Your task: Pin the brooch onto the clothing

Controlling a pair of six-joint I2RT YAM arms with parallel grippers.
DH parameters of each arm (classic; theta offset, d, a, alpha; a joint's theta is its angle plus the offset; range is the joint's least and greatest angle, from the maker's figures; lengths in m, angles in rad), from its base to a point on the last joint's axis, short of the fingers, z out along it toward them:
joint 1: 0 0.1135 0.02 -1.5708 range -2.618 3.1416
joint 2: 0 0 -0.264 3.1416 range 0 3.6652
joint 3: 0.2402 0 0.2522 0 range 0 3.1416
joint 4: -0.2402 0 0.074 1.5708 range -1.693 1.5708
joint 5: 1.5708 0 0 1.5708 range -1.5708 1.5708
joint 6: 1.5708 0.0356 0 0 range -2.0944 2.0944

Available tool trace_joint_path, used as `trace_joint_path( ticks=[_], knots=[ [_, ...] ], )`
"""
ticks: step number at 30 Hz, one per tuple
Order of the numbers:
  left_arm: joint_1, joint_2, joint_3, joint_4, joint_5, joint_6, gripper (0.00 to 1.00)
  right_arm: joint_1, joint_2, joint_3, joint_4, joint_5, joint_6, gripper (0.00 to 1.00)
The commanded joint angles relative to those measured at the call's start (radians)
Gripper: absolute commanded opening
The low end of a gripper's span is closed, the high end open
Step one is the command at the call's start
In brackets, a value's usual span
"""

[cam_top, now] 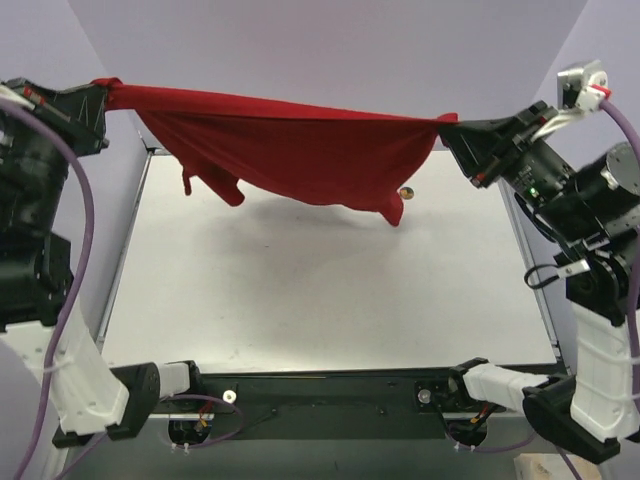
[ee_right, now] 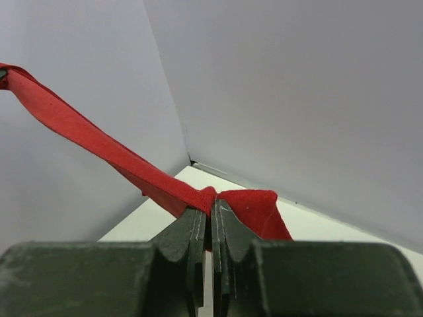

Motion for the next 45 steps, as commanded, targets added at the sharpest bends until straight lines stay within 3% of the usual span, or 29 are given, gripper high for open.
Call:
trace_joint_path(
  ticks=[1,7,13,23,28,31,36,45],
  knots=[
    [0.011,-0.091,-0.081,0.085,-0.025,0.015,0.0,-0.006,-0.08,-0.101,0.096,-0.036,0.027,0.0],
    [0.011,-0.16,-0.142,0.091,0.01,0.005,0.0,-0.004,-0.128,-0.114,0.102,-0.049,0.05,0.0],
    [0.011,-0.123,-0.162,0.07,0.037,0.01,0.0,-0.006,-0.096,-0.109,0.098,0.007,0.027,0.0],
    [0.011,0.046,-0.25,0.062,0.016,0.031,0.0,-0.043,0.126,-0.111,0.085,0.028,0.001,0.0],
    [0.011,0.144,-0.195,0.065,0.007,0.016,0.0,-0.058,0.234,0.035,0.053,0.045,0.022,0.0],
    [0.011,0.19,-0.086,0.052,0.007,0.01,0.0,-0.061,0.266,0.122,0.029,0.088,0.045,0.0],
    [0.011,0.221,0.095,-0.005,0.002,0.008,0.0,-0.061,0.209,0.133,0.059,0.12,0.062,0.0],
    [0.008,0.055,0.027,0.048,0.019,0.005,0.0,-0.06,-0.008,-0.052,0.19,0.105,0.084,0.0]
  ],
)
